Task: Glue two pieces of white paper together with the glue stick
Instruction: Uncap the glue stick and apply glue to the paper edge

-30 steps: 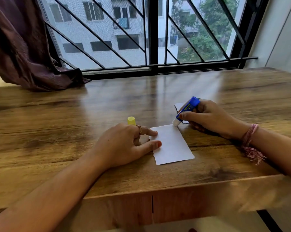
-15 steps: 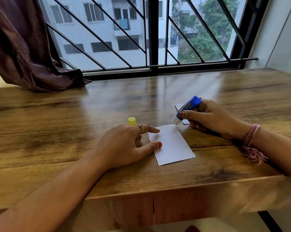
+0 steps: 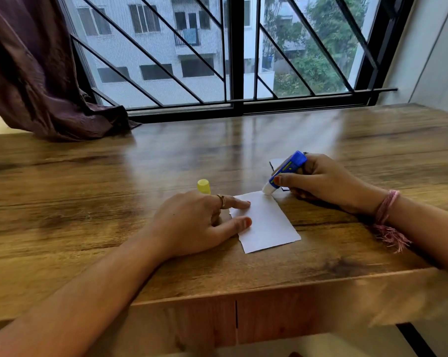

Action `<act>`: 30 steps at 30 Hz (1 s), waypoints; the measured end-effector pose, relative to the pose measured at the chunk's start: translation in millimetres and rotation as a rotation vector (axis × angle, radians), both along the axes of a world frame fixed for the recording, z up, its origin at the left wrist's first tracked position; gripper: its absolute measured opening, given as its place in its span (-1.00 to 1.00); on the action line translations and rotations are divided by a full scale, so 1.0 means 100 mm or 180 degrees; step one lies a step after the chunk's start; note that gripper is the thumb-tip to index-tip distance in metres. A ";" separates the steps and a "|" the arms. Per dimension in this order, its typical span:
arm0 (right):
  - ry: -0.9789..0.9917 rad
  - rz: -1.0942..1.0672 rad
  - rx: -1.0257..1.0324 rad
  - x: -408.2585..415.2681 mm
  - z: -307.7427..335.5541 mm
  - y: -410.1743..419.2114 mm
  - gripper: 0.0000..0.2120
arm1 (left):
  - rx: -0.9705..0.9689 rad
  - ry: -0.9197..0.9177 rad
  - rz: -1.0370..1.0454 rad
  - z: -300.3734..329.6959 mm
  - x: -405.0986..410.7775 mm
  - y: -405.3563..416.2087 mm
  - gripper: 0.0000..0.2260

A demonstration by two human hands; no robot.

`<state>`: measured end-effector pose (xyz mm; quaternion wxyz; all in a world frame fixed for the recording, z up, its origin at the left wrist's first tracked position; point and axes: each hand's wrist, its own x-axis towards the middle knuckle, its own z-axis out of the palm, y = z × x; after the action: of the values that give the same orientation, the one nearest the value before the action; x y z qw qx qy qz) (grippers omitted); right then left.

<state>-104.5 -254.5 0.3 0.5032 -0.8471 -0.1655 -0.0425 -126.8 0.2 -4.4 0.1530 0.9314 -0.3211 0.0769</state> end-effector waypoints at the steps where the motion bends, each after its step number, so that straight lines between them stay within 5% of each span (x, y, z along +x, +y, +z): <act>1: 0.0020 0.0039 0.0025 0.00 0.00 0.00 -0.85 | 0.0011 0.0006 -0.0006 0.00 0.00 0.00 -0.60; 13: 0.0034 0.0151 0.0110 0.00 0.01 -0.02 -0.88 | 0.0032 -0.0075 -0.0032 0.00 0.01 0.02 -0.40; 30: 0.0060 0.0093 0.0093 -0.01 0.01 -0.02 -0.89 | 0.0034 -0.0045 -0.0011 0.01 0.00 0.00 -0.46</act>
<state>-105.5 -256.9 1.1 0.5176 -0.8375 -0.1725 -0.0295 -126.5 0.0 -3.1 0.1458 0.9311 -0.3242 0.0814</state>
